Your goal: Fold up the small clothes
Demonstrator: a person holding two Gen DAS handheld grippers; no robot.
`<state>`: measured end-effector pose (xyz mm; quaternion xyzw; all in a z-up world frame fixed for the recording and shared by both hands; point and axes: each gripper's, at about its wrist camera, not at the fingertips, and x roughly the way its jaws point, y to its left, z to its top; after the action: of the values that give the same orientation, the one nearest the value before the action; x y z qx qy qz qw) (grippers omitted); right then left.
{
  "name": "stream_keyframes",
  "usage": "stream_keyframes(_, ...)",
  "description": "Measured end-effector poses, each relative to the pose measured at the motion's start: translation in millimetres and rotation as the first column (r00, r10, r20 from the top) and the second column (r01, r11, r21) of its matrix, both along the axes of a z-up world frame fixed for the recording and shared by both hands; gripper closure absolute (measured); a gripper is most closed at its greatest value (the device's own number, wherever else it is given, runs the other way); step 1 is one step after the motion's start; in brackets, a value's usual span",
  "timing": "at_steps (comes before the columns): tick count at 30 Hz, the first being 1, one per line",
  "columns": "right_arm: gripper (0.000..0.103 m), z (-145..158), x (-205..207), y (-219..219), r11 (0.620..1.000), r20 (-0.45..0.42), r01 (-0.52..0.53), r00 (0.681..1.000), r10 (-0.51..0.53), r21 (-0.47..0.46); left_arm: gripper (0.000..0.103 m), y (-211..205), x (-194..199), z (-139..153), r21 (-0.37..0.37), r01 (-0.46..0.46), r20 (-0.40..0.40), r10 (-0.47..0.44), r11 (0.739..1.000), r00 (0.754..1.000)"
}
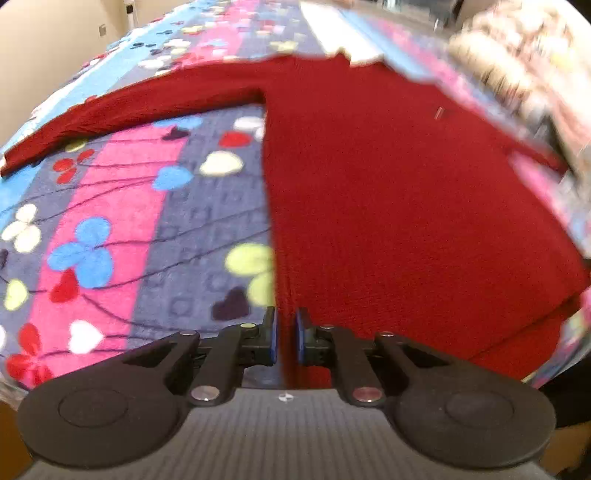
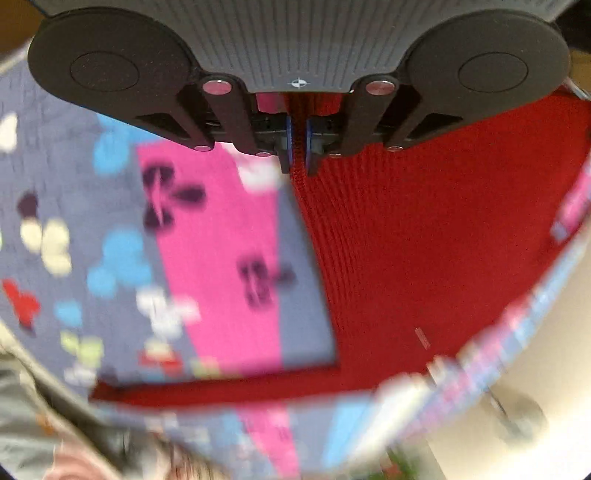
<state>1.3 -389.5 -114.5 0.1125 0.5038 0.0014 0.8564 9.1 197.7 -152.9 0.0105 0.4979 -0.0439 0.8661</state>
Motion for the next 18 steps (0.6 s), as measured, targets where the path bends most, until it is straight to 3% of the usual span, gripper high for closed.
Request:
stream_keyframes(2,0.096,7,3,7,0.998,0.059,0.012,0.998,-0.009,-0.060,0.091,-3,-4,9,0.038,0.009,0.076,-0.012,0.999,0.997)
stream_keyframes(4,0.094,18,-1,15,0.994,0.148,0.020,0.989,-0.005,-0.103,0.086,-2,-6,20,-0.033,0.026,0.124,-0.022,0.999,0.992)
stream_keyframes(6,0.086,23,-3,19,0.996,0.196,-0.022,0.980,0.039,-0.091,0.086,-6,-5,19,-0.078,0.055,0.113,-0.046,0.995,0.993)
stream_keyframes(7,0.079,22,-2,23,0.996,0.199,-0.049,0.978,0.064,-0.076,0.086,-10,-4,15,-0.067,0.071,0.095,-0.064,0.995,0.993)
stream_keyframes(9,0.072,9,3,33,0.992,0.138,-0.118,0.983,0.124,-0.052,0.079,-20,0,3,-0.023,0.099,0.029,-0.098,0.995,0.995)
stream_keyframes(11,0.066,-17,12,44,0.979,-0.013,-0.191,0.982,0.191,-0.074,0.075,-29,4,-17,0.029,0.125,-0.064,-0.123,0.992,0.990)
stream_keyframes(13,0.066,-21,10,55,0.966,-0.015,-0.223,0.975,0.223,-0.131,0.074,-38,0,-17,0.082,0.157,-0.045,-0.154,0.984,0.987)
stream_keyframes(14,0.066,-16,9,56,0.966,0.007,-0.226,0.973,0.229,-0.128,0.072,-39,-1,-14,0.074,0.163,-0.024,-0.162,0.984,0.987)
stream_keyframes(16,0.061,-10,9,54,0.971,0.039,-0.219,0.974,0.224,-0.097,0.057,-38,-5,-7,0.031,0.159,0.013,-0.159,0.987,0.987)
stream_keyframes(18,0.061,-22,12,55,0.966,-0.030,-0.224,0.975,0.222,-0.132,0.042,-40,-1,-10,0.045,0.153,0.009,-0.154,0.987,0.988)
